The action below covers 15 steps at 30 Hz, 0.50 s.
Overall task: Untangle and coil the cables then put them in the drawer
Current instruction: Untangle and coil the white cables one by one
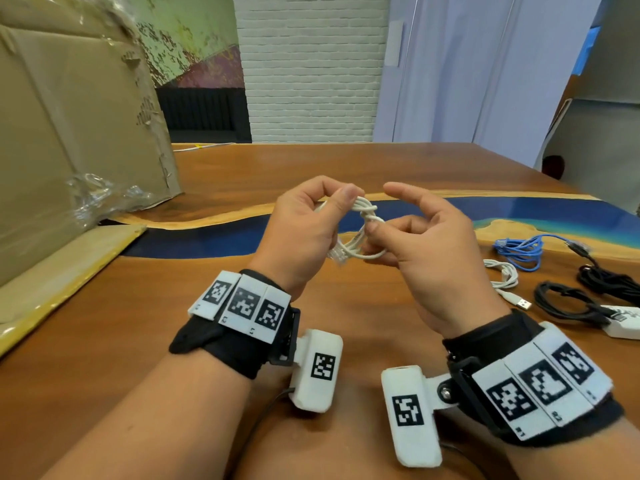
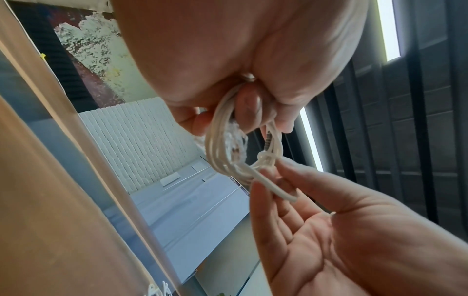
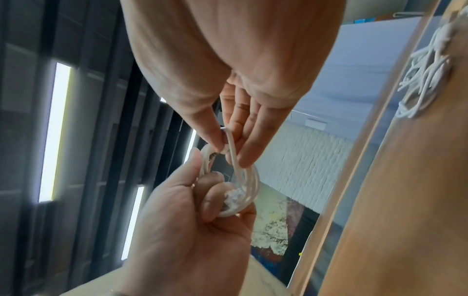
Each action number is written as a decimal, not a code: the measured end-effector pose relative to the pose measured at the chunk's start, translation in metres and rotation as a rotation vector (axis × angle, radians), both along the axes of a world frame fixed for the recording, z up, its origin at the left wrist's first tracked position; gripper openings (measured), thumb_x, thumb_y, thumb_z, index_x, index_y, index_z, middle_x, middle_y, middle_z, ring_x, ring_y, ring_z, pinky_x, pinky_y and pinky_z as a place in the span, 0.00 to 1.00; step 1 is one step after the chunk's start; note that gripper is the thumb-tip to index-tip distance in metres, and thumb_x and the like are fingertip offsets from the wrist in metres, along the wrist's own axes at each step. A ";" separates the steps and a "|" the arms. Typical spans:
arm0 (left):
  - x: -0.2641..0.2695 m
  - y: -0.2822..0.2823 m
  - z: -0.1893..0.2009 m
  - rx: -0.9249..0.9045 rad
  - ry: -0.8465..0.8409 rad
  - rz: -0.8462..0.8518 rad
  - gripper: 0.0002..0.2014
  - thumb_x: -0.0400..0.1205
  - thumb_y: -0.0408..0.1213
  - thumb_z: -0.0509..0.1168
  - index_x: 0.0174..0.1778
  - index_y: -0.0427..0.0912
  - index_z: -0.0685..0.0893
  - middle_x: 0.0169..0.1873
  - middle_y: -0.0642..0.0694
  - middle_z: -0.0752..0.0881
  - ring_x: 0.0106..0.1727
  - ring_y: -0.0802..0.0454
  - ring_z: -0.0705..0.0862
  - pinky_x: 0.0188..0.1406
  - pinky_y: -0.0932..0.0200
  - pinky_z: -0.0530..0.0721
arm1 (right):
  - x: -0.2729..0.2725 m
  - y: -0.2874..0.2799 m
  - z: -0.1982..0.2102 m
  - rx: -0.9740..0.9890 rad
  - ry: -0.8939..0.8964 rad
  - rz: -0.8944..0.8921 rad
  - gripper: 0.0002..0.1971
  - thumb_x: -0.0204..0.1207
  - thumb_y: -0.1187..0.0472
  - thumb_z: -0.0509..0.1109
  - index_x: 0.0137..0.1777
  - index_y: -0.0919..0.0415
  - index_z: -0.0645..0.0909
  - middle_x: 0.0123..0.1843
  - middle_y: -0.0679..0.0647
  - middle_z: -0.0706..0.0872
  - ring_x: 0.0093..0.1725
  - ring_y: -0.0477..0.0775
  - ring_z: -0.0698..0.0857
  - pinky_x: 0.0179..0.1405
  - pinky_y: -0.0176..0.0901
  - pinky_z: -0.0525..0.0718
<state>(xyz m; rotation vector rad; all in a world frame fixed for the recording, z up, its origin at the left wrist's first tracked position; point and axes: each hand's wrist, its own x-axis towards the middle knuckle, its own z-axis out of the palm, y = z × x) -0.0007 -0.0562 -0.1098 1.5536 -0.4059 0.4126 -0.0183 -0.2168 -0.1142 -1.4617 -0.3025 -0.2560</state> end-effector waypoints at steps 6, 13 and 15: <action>0.002 0.003 0.000 -0.009 -0.050 0.105 0.10 0.89 0.39 0.64 0.47 0.40 0.88 0.20 0.60 0.78 0.23 0.61 0.70 0.26 0.66 0.69 | 0.004 -0.006 0.007 0.289 0.250 0.329 0.06 0.85 0.70 0.67 0.54 0.58 0.79 0.26 0.51 0.71 0.18 0.46 0.66 0.31 0.46 0.82; -0.003 0.004 0.012 -0.393 0.134 -0.101 0.13 0.92 0.41 0.56 0.48 0.42 0.82 0.20 0.53 0.63 0.20 0.56 0.57 0.32 0.49 0.51 | 0.007 -0.010 0.001 -0.076 0.076 0.260 0.06 0.85 0.69 0.69 0.50 0.61 0.87 0.31 0.55 0.85 0.26 0.51 0.79 0.30 0.44 0.79; -0.006 0.004 0.017 -0.478 0.181 -0.179 0.14 0.93 0.43 0.55 0.46 0.43 0.81 0.18 0.55 0.62 0.19 0.57 0.55 0.37 0.46 0.48 | 0.006 -0.014 0.003 -0.236 -0.016 0.198 0.05 0.83 0.68 0.72 0.49 0.60 0.88 0.38 0.56 0.93 0.39 0.54 0.91 0.46 0.46 0.86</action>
